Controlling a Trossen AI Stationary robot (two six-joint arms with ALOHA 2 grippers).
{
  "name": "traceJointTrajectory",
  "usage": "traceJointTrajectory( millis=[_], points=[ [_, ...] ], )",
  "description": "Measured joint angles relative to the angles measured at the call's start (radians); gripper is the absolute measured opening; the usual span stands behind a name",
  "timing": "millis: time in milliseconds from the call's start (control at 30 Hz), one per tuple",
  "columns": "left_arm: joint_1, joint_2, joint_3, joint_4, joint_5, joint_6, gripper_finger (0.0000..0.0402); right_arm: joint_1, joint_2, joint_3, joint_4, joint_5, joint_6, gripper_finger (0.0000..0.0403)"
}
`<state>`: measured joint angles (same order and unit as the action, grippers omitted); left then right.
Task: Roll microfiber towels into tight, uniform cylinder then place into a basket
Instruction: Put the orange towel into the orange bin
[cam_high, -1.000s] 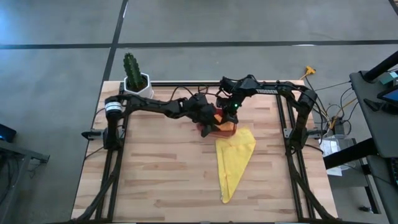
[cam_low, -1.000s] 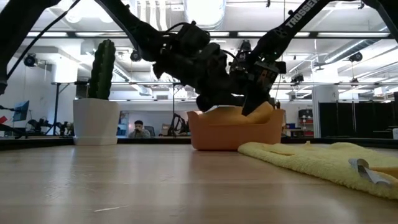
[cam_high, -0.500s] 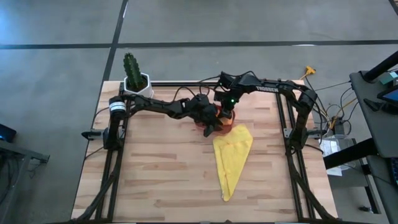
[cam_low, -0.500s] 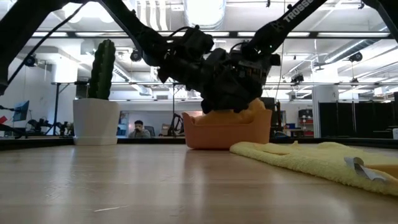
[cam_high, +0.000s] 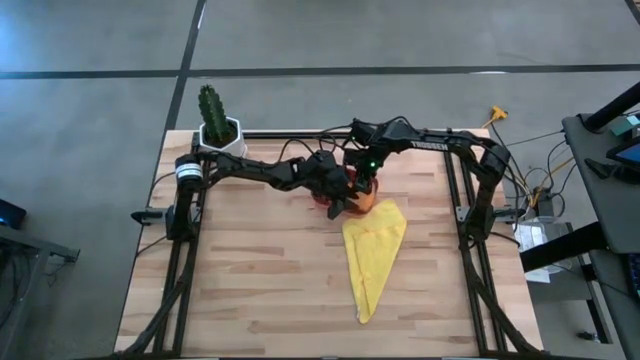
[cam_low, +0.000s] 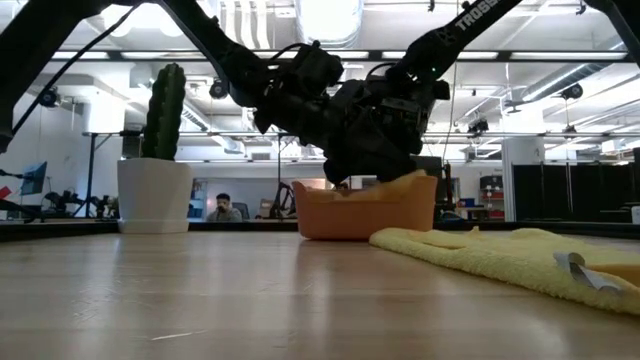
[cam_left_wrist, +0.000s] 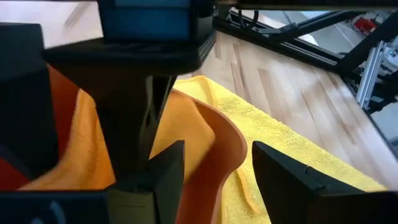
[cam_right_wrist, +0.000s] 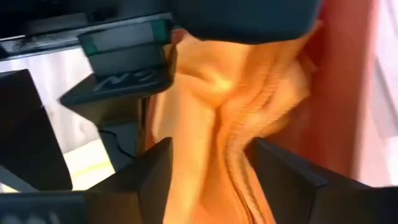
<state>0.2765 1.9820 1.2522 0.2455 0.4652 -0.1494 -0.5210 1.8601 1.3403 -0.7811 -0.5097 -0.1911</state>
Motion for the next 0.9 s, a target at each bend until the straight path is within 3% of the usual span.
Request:
traceJointTrajectory(
  millis=[233, 500, 733, 900],
  points=[
    [0.004, 0.004, -0.002, -0.001, 0.000, 0.052, 0.0171, -0.003, -0.046, 0.000, -0.059, 0.116, 0.037, 0.0265],
    [0.038, -0.040, -0.003, -0.020, 0.001, 0.064, 0.0171, -0.003, -0.151, -0.001, -0.102, 0.135, 0.051, 0.0264],
    [0.099, -0.141, -0.003, -0.240, 0.004, 0.185, 0.0171, 0.009, -0.258, -0.002, -0.134, 0.122, 0.165, 0.0245],
    [0.142, -0.217, -0.002, -0.402, 0.002, 0.307, 0.0171, 0.069, -0.284, -0.006, -0.114, 0.133, 0.137, 0.0244]
  ],
)
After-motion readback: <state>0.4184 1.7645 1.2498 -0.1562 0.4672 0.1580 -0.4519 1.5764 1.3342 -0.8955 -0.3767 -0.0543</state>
